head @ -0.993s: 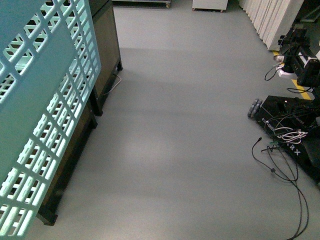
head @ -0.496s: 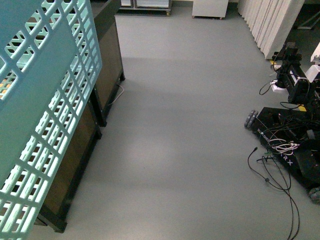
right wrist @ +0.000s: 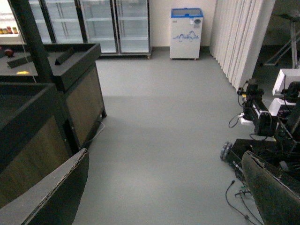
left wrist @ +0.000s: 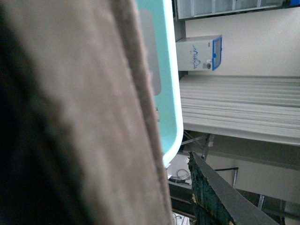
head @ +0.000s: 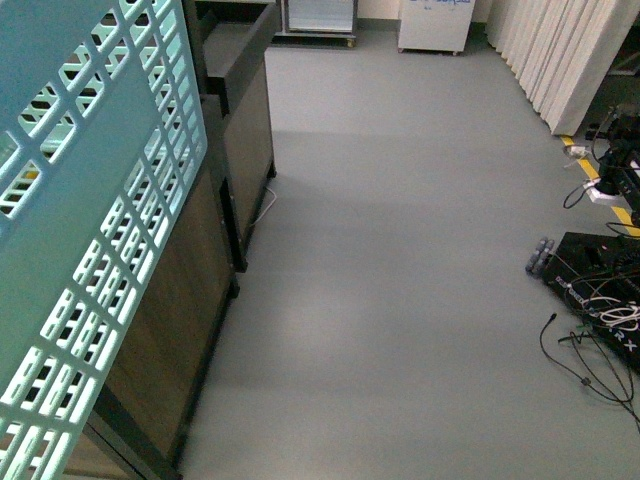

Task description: Pick lemon and mango into basket

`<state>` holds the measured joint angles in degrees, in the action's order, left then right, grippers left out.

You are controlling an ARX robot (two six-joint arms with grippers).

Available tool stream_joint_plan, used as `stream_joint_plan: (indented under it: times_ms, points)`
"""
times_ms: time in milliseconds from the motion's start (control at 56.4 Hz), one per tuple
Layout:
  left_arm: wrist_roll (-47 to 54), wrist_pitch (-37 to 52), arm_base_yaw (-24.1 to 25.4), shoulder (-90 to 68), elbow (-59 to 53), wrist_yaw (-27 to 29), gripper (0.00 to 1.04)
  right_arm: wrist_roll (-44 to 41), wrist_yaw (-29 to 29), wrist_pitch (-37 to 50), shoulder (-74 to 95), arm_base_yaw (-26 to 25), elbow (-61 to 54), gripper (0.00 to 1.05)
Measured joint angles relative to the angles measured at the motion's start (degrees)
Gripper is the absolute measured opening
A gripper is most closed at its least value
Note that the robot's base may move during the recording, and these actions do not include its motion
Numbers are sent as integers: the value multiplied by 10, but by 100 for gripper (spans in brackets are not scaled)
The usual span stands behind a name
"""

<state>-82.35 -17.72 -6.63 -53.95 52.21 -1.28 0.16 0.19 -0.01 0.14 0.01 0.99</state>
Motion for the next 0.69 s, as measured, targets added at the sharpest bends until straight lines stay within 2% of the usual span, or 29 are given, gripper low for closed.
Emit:
stream_joint_plan:
  times_ms: [691]
  points:
    - [2,0,0,0,0,0,26,0,-2,0,1,0,0,96]
